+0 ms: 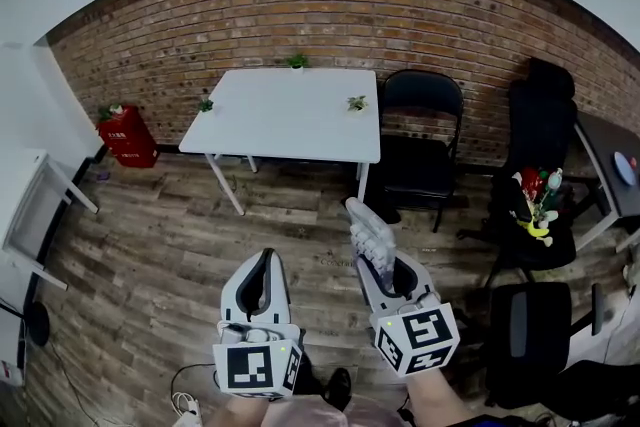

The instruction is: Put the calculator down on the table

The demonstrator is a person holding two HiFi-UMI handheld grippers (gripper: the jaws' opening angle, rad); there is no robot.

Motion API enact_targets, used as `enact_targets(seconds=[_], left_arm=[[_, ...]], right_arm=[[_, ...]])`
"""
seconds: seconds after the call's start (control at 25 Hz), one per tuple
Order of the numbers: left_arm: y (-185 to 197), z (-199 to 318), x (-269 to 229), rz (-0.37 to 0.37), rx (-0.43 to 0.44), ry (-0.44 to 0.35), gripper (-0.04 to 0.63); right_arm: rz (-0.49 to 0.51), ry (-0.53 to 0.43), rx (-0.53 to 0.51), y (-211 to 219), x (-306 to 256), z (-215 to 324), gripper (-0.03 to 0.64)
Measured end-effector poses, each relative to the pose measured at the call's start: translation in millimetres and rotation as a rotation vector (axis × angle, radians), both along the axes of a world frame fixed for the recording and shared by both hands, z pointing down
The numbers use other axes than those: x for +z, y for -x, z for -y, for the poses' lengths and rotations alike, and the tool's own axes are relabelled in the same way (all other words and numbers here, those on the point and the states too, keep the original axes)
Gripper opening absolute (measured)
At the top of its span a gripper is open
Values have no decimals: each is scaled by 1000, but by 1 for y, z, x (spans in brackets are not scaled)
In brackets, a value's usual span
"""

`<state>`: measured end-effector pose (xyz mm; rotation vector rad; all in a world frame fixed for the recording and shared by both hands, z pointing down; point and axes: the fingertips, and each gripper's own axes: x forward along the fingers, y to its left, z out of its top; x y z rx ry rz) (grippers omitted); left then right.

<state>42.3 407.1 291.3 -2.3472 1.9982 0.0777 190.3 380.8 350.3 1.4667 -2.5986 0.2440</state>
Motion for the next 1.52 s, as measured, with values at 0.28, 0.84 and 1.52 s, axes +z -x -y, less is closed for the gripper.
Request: enact_targets(seconds=[0.28,0.84,1.52], left_arm=[[19,29,21,-8,-42,33,12],[100,196,41,-14,-22,55,12],[154,318,37,24,33,35,12]], right_arm=[[-21,44,-31,12,24,29,132],[-42,81,1,90,39,192,132],[-31,38,49,145,25,309,132]])
